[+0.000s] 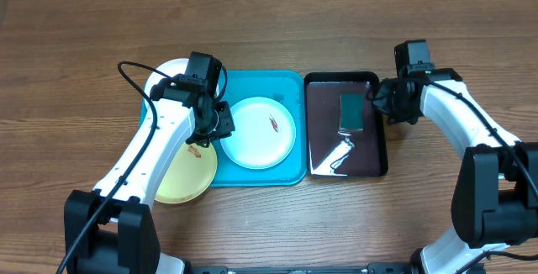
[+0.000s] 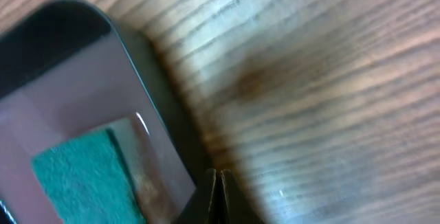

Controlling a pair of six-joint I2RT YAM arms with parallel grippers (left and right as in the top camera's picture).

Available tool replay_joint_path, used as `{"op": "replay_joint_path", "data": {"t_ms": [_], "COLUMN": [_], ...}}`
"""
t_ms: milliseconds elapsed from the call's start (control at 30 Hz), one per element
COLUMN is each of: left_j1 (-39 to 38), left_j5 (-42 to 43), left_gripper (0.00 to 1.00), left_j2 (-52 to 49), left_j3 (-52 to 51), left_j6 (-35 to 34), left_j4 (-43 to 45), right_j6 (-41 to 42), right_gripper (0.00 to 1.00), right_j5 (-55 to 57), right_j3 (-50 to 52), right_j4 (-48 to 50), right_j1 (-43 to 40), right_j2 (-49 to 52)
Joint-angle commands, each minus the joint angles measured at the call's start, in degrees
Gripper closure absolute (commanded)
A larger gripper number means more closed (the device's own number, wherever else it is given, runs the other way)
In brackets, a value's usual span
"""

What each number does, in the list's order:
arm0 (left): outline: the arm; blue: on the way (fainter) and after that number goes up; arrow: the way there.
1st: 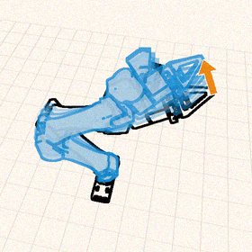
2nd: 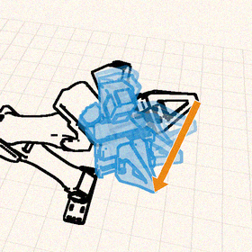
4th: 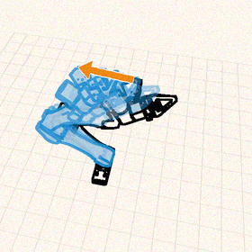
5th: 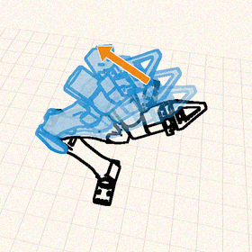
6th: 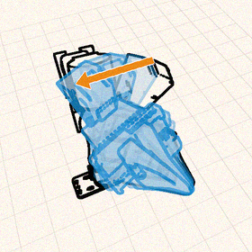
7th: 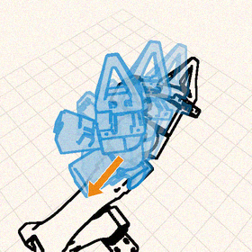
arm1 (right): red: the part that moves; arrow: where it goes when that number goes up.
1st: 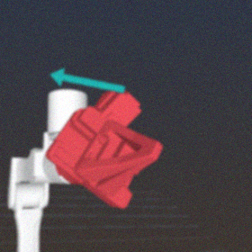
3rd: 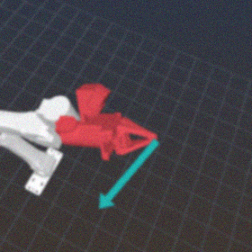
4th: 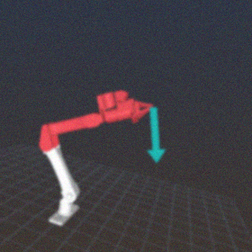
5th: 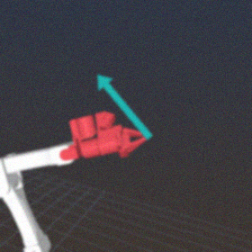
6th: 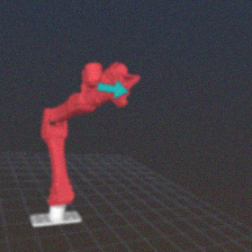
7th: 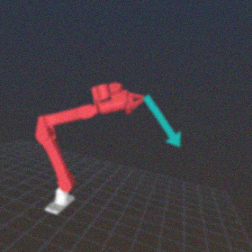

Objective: Clean dirty plates on tray and stack at the side

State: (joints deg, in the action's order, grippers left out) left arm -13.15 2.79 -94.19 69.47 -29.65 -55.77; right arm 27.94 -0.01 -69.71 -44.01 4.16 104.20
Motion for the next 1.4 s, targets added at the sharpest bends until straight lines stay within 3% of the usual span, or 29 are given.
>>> {"op": "replay_joint_path", "data": {"t_ms": [0, 33, 100, 200, 400, 533, 733, 833, 1367], "left_j1": [-0.39, -0.39, -0.39, -0.39, -1.07, -1.57, -2.64, -2.75, -2.75], "left_j5": [-0.17, -0.2, -0.2, -0.2, -0.42, -0.44, -0.46, -0.42, -0.42], "left_gripper": [0.68, 0.68, 0.68, 0.72, 0.75, 0.72, 0.77, 0.72, 0.64], "left_j2": [0.55, 0.55, 0.55, 0.55, -0.81, -2.08, -5.27, -6.6, -8.57], "left_j3": [0.09, 0.09, 0.09, 0.07, 0.0, 0.0, 0.0, 0.0, 0.0], "left_j6": [-0.37, -0.37, -0.37, -0.39, -0.37, -0.35, -0.31, -0.31, 0.28], "left_j4": [-0.09, -0.07, -0.04, -0.04, 0.37, 1.62, 1.77, 2.03, 2.78], "right_j6": [-4.83, -7.37, -12.33, -13.46, -17.66, -17.68, -15.5, -14.21, -13.97], "right_gripper": [0.85, 0.71, 0.32, 0.19, 0.16, 0.16, 0.18, 0.18, 0.2], "right_j5": [-3.15, -5.55, -11.74, -16.63, -15.19, -6.71, -1.79, 1.18, 1.29], "right_j3": [-4.31, -4.81, -5.05, -4.98, -4.85, -4.83, -4.39, -3.48, -2.97], "right_j4": [-2.12, -3.06, -4.42, -6.4, -7.61, -6.84, -5.29, -3.52, -0.35], "right_j1": [-0.22, -0.09, 0.17, 0.96, 4.9, 8.11, 11.96, 12.5, 12.57], "right_j2": [-2.36, -2.82, -3.56, -3.56, -3.41, -3.34, -2.05, -1.95, 0.92]}}
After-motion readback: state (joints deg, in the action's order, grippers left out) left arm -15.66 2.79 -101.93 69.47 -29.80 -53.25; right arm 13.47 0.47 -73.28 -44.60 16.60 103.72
